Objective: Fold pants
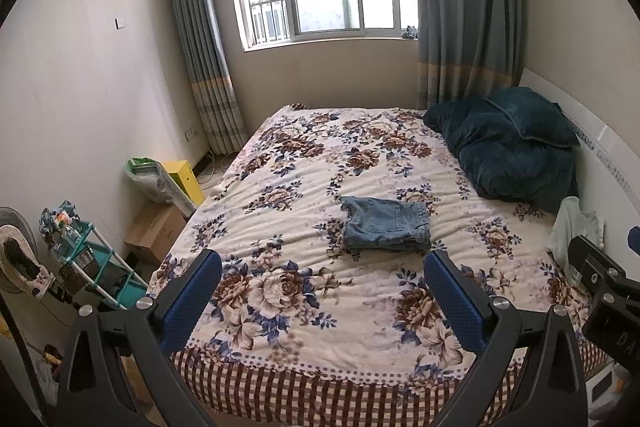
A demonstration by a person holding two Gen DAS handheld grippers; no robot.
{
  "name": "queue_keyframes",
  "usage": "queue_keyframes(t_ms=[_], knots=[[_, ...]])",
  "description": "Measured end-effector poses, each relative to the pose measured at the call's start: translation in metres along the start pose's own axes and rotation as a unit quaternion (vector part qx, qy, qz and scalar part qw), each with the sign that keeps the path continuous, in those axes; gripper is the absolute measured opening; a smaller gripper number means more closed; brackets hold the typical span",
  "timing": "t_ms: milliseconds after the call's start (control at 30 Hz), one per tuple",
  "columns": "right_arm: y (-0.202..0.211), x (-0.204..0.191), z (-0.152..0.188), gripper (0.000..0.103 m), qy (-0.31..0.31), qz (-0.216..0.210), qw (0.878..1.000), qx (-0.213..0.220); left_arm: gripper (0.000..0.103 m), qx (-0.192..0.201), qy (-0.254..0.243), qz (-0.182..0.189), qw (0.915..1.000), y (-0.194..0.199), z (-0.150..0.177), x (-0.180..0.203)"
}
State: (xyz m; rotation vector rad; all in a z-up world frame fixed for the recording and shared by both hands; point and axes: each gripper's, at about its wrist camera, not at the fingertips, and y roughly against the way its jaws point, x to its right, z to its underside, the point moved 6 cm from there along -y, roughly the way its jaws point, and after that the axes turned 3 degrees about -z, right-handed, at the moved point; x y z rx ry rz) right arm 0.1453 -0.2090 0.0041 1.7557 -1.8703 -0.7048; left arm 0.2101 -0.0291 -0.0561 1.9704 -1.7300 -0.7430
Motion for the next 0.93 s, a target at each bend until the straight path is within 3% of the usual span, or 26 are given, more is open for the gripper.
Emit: queue_keyframes(t_ms=[933], knots=[[0.005,0.0,0.007,0.102,-0.005,0.002,1.0,0.002,0.103,0.022,-0.018,0.016,0.9995,0.014,0.003,0.008]])
